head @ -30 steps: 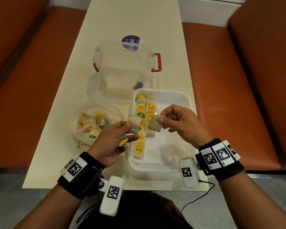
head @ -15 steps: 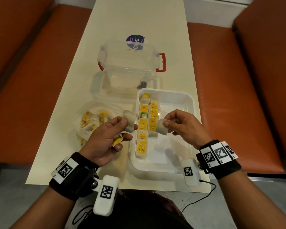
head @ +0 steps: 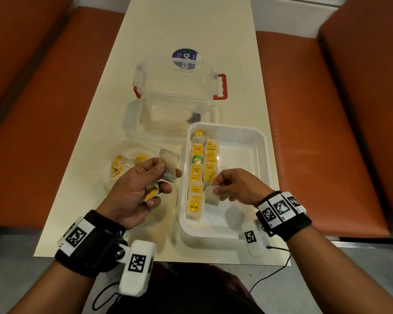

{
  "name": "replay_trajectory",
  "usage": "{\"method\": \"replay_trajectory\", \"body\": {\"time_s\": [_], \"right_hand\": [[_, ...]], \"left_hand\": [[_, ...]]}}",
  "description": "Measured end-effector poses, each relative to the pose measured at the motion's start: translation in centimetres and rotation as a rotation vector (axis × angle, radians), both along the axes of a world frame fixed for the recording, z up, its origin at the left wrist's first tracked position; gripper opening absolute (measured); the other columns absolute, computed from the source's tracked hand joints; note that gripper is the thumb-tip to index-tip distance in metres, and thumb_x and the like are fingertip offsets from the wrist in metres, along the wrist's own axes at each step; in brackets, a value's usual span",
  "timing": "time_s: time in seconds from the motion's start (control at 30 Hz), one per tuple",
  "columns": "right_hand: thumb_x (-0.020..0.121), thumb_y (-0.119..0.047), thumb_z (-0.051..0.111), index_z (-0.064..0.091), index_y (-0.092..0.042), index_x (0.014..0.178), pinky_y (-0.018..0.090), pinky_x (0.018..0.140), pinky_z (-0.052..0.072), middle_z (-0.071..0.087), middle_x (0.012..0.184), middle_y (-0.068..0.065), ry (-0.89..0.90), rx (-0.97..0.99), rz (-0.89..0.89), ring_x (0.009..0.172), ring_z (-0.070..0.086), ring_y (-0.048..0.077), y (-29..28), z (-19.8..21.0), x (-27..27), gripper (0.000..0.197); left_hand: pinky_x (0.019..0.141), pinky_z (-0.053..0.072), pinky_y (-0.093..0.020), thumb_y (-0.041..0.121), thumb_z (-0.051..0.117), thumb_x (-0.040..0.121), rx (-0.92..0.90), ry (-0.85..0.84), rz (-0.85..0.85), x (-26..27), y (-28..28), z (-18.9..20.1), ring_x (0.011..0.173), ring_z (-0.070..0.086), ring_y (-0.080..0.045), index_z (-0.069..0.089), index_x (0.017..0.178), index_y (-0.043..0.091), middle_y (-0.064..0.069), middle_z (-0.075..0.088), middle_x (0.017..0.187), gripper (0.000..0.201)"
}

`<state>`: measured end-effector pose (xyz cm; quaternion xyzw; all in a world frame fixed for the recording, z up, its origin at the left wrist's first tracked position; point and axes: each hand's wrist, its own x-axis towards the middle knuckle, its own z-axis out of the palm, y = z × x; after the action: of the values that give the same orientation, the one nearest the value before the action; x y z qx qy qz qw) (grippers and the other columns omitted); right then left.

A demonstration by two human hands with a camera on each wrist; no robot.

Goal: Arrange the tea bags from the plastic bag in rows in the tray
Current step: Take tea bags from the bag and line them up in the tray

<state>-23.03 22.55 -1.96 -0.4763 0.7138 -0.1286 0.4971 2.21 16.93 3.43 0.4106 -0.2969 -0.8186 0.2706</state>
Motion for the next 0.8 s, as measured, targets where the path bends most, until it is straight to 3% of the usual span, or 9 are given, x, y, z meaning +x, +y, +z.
{"method": "replay_trajectory", "body": {"time_s": [0.13,0.33,0.53,0.67,0.8], "right_hand": [[0.089,-0.018,0.072,0.072,-0.020,0.092,0.028,0.074,0.051,0.069,0.074,-0.005,0.132,0.015,0.026,0.068,0.061,0.007,-1.2,-1.6,0.3,0.003],[0.085,-0.018,0.074,0.068,-0.023,0.085,0.037,0.077,0.058,0.072,0.066,-0.005,0.177,-0.022,-0.098,0.066,0.067,0.011,-1.9,-2.3,-0.1,0.008],[0.084,-0.021,0.075,0.065,-0.022,0.086,0.036,0.076,0.059,0.075,0.071,0.000,0.182,-0.011,-0.128,0.064,0.067,0.011,-2.2,-2.4,-0.1,0.010],[0.083,-0.022,0.075,0.063,-0.025,0.086,0.039,0.077,0.059,0.074,0.067,-0.002,0.200,-0.019,-0.143,0.067,0.067,0.014,-2.3,-2.5,-0.2,0.012],[0.083,-0.020,0.074,0.064,-0.025,0.087,0.039,0.078,0.059,0.074,0.066,-0.002,0.198,-0.019,-0.162,0.062,0.064,0.012,-2.3,-2.5,-0.4,0.012]], "left_hand": [[0.032,0.030,-0.013,0.025,0.058,0.085,0.008,-0.010,-0.001,0.0,0.3,-0.2,0.056,0.059,-0.007,0.066,0.095,0.013,-0.009,0.073,0.097,0.017],[0.032,0.030,-0.013,0.027,0.059,0.085,0.016,-0.025,-0.025,0.1,0.9,-0.6,0.057,0.060,-0.008,0.063,0.093,0.015,-0.009,0.073,0.097,0.015],[0.033,0.029,-0.013,0.026,0.060,0.085,0.038,-0.042,-0.052,-0.3,1.8,-1.1,0.059,0.063,-0.010,0.062,0.101,0.011,-0.011,0.073,0.100,0.022],[0.035,0.030,-0.013,0.023,0.065,0.082,0.023,-0.066,-0.070,-0.7,2.0,-1.2,0.065,0.065,-0.011,0.068,0.097,0.014,-0.011,0.074,0.102,0.018],[0.037,0.032,-0.013,0.021,0.066,0.080,0.034,-0.092,-0.063,-1.0,1.9,-1.2,0.074,0.071,-0.011,0.068,0.108,0.012,-0.010,0.075,0.106,0.030]]}}
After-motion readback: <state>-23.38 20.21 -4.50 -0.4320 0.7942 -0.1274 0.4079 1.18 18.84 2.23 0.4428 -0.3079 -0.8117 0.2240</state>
